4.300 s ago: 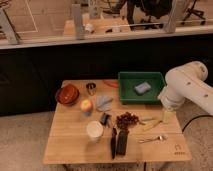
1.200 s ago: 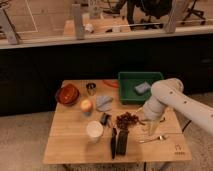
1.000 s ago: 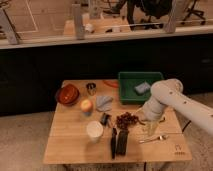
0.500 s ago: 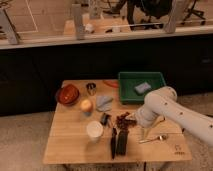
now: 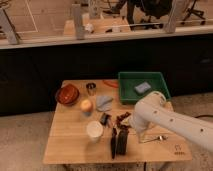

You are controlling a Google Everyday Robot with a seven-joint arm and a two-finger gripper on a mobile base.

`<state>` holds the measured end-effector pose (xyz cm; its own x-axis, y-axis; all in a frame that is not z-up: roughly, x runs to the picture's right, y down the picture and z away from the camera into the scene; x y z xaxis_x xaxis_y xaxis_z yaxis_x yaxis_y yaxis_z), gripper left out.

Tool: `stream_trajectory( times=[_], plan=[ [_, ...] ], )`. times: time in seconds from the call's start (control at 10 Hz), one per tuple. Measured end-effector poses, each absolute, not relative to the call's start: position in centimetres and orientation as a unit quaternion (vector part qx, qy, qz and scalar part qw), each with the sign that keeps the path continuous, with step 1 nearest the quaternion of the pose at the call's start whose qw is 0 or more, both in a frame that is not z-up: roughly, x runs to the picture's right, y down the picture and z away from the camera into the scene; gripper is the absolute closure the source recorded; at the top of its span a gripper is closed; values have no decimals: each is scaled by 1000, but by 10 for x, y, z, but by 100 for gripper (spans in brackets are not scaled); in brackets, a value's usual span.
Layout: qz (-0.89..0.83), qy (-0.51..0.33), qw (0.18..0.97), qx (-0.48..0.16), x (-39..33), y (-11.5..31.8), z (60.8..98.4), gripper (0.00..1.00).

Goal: Wipe table surface with eraser

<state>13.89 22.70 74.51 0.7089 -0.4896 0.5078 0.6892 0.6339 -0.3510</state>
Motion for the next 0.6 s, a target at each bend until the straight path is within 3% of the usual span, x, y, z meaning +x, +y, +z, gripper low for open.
stream_trajectory(
  times=[0.6],
  plan=[
    [-394, -187, 853, -286, 123, 263, 766, 20]
  ],
)
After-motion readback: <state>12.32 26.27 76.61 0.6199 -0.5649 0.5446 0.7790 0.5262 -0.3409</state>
